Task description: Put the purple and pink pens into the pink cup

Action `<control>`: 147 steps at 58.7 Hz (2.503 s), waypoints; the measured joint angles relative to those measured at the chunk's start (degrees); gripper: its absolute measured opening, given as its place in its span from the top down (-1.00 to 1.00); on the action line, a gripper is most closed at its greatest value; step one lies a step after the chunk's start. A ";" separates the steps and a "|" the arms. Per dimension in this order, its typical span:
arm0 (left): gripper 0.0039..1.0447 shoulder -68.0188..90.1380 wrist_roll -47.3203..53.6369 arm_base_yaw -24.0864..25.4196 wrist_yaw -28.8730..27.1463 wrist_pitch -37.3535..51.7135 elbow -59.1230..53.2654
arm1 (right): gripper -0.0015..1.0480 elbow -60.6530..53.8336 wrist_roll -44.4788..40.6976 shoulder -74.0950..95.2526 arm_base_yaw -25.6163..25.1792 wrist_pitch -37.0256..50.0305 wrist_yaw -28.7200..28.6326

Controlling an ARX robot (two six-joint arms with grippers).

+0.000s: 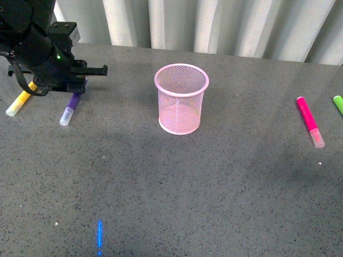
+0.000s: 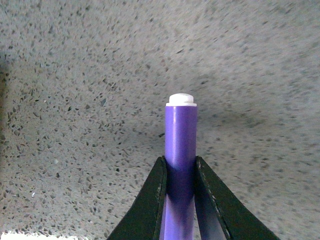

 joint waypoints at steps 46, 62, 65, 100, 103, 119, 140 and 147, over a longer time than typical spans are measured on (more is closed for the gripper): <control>0.77 -14.71 -11.58 -22.75 -16.48 73.88 -30.93 | -0.87 0.00 0.00 0.00 0.00 0.00 0.00; 0.77 -11.80 -16.46 -29.62 -20.37 76.61 -30.95 | -0.87 0.00 0.00 0.00 0.00 0.00 0.00; 0.77 -10.80 -16.46 -30.01 -20.46 77.15 -30.93 | -0.87 0.00 0.02 0.00 0.00 0.00 0.00; 0.77 -3.78 -16.37 -27.93 -20.17 76.50 -25.66 | -0.87 0.00 0.00 0.00 0.00 0.00 0.00; 0.77 -3.32 -16.33 -27.69 -20.15 76.43 -25.46 | -0.87 0.00 0.00 0.00 0.00 0.00 0.00; 0.77 -0.92 -16.52 -27.15 -19.50 74.55 -25.14 | -0.87 0.00 0.00 0.00 0.00 0.00 0.00; -0.20 -7.63 -20.31 -26.91 -15.43 67.69 -31.32 | -0.87 0.00 0.00 0.00 0.00 0.00 0.00; -0.72 -15.12 -19.54 -26.32 -15.30 60.06 -33.73 | -0.87 0.00 0.00 0.00 0.00 0.00 0.00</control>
